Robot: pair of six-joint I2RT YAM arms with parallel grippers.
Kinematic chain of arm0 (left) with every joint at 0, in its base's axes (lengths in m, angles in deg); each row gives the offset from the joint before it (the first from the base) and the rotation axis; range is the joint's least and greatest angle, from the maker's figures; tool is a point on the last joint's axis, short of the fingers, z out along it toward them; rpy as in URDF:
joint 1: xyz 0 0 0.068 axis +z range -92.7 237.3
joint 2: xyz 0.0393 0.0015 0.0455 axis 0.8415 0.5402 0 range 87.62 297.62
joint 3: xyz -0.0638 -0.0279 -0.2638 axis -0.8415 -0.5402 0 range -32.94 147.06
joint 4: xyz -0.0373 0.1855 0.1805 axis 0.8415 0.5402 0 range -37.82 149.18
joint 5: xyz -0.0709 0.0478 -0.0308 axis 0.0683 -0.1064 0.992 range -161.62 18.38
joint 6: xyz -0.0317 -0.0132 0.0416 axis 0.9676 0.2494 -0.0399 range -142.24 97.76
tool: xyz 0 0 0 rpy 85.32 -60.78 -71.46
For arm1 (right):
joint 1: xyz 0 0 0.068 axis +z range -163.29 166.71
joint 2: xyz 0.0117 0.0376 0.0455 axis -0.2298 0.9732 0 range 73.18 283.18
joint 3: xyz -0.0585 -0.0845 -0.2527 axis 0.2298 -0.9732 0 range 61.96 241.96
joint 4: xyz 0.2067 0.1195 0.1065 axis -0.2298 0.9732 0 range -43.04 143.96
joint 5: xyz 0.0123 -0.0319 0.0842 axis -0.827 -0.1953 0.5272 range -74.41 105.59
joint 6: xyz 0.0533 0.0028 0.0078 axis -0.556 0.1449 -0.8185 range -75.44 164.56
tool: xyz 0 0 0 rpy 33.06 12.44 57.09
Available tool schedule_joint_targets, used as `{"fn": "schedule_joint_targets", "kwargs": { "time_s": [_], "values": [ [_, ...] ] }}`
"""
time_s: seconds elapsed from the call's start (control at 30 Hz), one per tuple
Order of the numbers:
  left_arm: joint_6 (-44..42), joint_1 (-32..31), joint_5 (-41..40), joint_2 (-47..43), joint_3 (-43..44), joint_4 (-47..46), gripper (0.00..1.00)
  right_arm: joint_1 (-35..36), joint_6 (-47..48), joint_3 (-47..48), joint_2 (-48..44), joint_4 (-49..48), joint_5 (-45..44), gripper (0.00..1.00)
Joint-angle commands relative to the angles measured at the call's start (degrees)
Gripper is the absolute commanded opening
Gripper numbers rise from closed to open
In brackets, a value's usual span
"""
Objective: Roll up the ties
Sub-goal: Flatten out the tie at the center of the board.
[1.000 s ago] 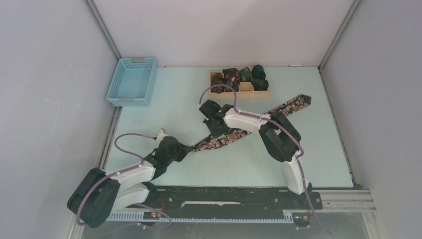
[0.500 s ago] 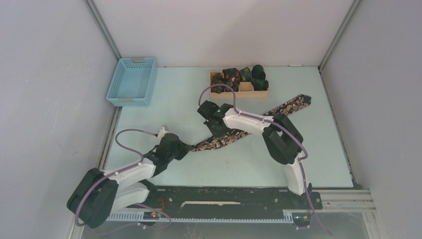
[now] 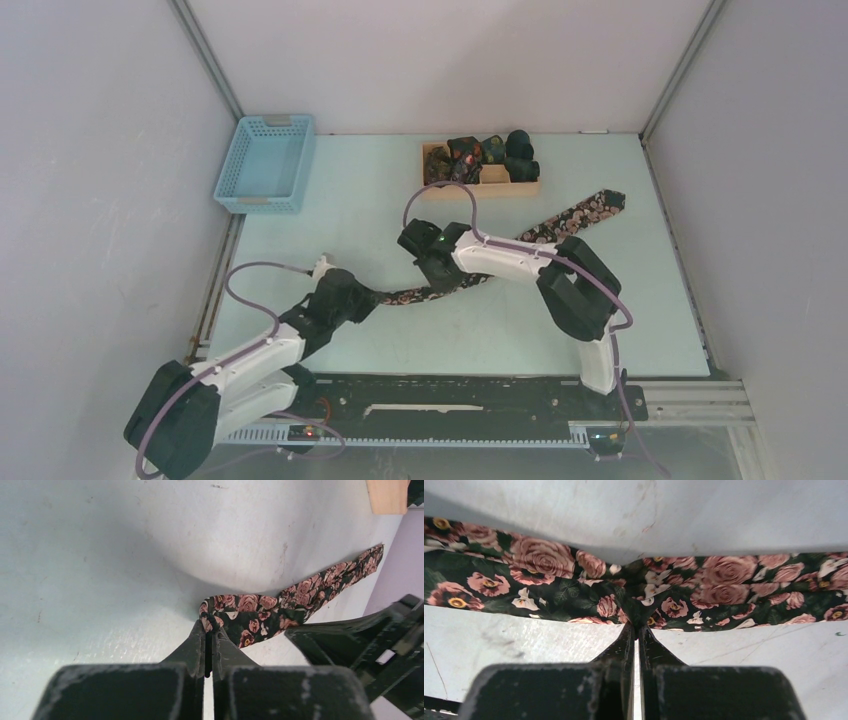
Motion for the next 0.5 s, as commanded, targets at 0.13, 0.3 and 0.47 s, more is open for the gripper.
{"fn": "schedule_joint_targets", "kwargs": {
  "time_s": [0.13,0.3,0.47],
  "values": [
    [2.6,0.0,-3.4,-4.5,-2.1,4.6,0.01,1.3,-1.4,-2.6,-1.2,-2.3,-1.4,0.12],
    [4.4,0.0,-3.5,-5.6,-3.2,5.5,0.03,0.0,-1.4,-0.9,-1.5,-2.8,-2.0,0.23],
    [6.2,0.0,-4.5,-8.5,-5.0,6.1,0.18,-0.1,-1.0,-0.8,-3.4,-2.1,-1.6,0.37]
  ]
}}
